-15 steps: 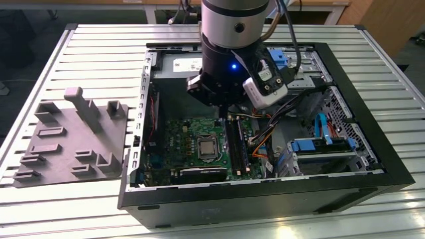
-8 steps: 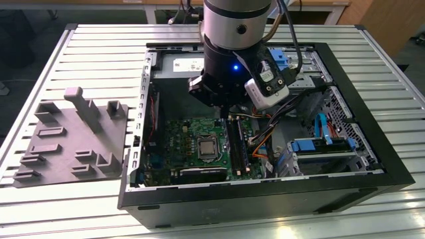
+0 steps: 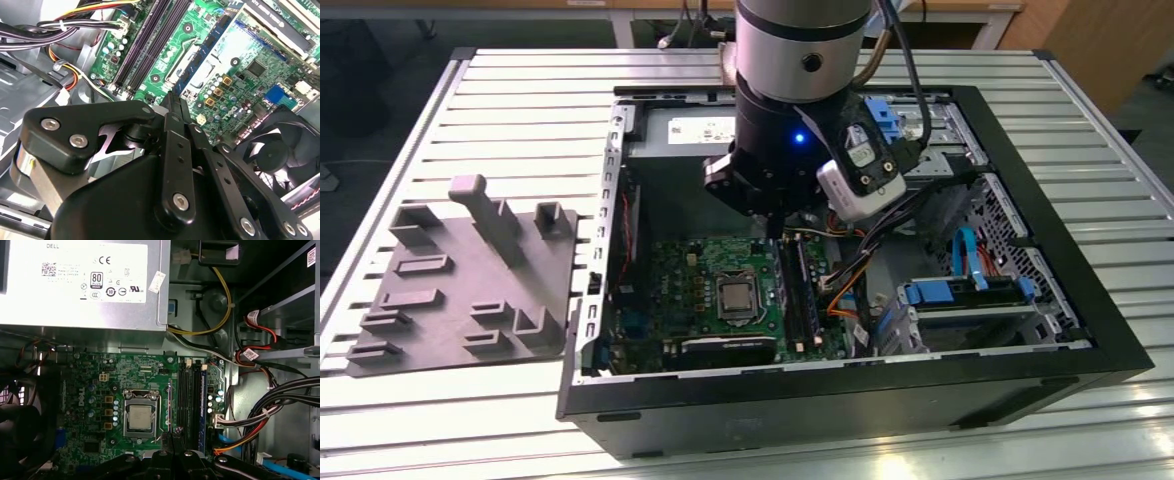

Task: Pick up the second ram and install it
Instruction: 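Insert the second ram into the second slot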

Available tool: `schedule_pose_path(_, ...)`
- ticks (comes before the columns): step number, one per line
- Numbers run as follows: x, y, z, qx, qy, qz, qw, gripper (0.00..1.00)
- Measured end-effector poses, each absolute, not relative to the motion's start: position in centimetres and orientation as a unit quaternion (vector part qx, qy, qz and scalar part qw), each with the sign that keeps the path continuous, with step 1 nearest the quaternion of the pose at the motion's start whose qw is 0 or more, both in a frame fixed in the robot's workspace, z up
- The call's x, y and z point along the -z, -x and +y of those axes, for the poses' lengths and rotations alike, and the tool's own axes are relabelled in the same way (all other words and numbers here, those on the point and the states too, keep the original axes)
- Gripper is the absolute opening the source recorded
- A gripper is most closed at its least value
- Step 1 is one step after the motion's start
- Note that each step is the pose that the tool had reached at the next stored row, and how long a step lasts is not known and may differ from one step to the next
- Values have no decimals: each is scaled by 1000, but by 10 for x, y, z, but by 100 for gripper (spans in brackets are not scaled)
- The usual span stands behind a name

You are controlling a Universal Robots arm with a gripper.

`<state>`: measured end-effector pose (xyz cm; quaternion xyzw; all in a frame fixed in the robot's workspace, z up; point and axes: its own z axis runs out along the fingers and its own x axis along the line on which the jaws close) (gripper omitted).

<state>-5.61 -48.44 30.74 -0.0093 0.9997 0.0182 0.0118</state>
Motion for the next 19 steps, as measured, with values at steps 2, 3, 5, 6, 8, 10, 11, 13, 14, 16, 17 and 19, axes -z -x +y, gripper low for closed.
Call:
schedule_pose_path(2, -307, 55, -484, -18, 9, 1000, 12, 12)
schedule_pose_path(3, -306, 55, -484, -18, 9, 1000, 12, 12)
schedule_pose_path(5, -306, 54, -484, -18, 9, 1000, 12, 12)
schedule_pose_path(6, -306, 54, -484, -18, 9, 1000, 12, 12)
schedule_pose_path(8, -305, 54, -484, -18, 9, 1000, 12, 12)
schedule_pose_path(10, -305, 54, -484, -18, 9, 1000, 12, 12)
schedule_pose_path(11, -304, 54, -484, -18, 9, 1000, 12, 12)
schedule_pose_path(13, -304, 54, -484, -18, 9, 1000, 12, 12)
schedule_pose_path(14, -304, 54, -484, -18, 9, 1000, 12, 12)
schedule_pose_path(16, -303, 53, -484, -18, 9, 1000, 12, 12)
schedule_pose_path(17, -303, 53, -484, -18, 9, 1000, 12, 12)
schedule_pose_path(19, -302, 53, -484, -18, 9, 1000, 12, 12)
